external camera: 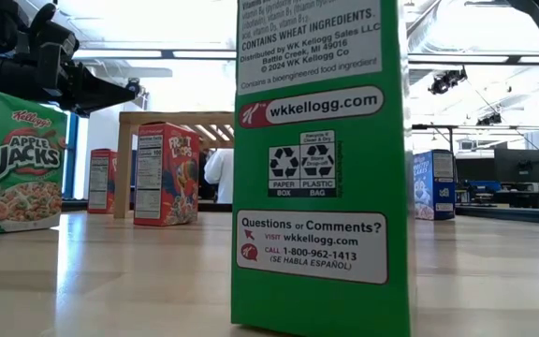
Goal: Stack cereal on shelf
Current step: Put the top right green cereal box on the shelf
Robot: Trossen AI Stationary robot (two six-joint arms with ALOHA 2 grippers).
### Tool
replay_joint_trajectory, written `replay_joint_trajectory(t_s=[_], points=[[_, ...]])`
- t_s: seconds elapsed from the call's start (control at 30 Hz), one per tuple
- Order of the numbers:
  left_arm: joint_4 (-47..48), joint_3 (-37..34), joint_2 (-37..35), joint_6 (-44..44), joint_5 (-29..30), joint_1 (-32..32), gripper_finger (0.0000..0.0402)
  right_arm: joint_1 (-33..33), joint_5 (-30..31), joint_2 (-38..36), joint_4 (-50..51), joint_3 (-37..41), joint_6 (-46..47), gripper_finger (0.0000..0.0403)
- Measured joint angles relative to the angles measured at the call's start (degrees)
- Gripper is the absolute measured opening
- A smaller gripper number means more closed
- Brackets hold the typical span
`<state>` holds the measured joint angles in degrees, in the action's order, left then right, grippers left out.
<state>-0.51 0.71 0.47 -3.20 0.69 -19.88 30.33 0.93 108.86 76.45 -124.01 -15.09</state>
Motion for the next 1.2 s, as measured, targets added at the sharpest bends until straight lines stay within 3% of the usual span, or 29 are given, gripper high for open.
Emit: replay_joint_trajectory(t_s=[0.17, 0.3, 0.43, 0.63, 0.83, 1.07, 1.2], points=[[0.0, 0.0, 0.0, 0.0, 0.02, 0.0, 0.0, -0.35, 0.01, -0.09, -3.49, -0.01, -0.66, 0.0249], [0.02, 0.0, 0.0, 0.0, 0.02, 0.0, 0.0, -1.79, 0.09, -0.37, -2.18, -3.8, -1.82, 0.0245], [0.02, 0.0, 0.0, 0.0, 0.0, 0.0, 0.0, -4.81, 2.99, -0.64, 3.17, -11.0, -1.49, 0.0212], [0.02, 0.0, 0.0, 0.0, 0.01, 0.0, 0.0, -6.6, 3.54, -6.48, 7.26, -5.69, 1.22, 0.0118], [0.02, 0.0, 0.0, 0.0, 0.0, 0.0, 0.0, -5.23, 3.55, -11.4, 7.15, 7.87, 6.4, 0.0014], [0.02, 0.0, 0.0, 0.0, 0.0, 0.0, 0.0, -4.44, 3.33, -22.42, -16.17, 34.42, 8.84, 0.0015], [0.0, 0.0, 0.0, 0.0, 0.0, 0.0, 0.0, -3.07, 3.72, -24.56, -27.18, 44.45, 10.7, 0.0003]])
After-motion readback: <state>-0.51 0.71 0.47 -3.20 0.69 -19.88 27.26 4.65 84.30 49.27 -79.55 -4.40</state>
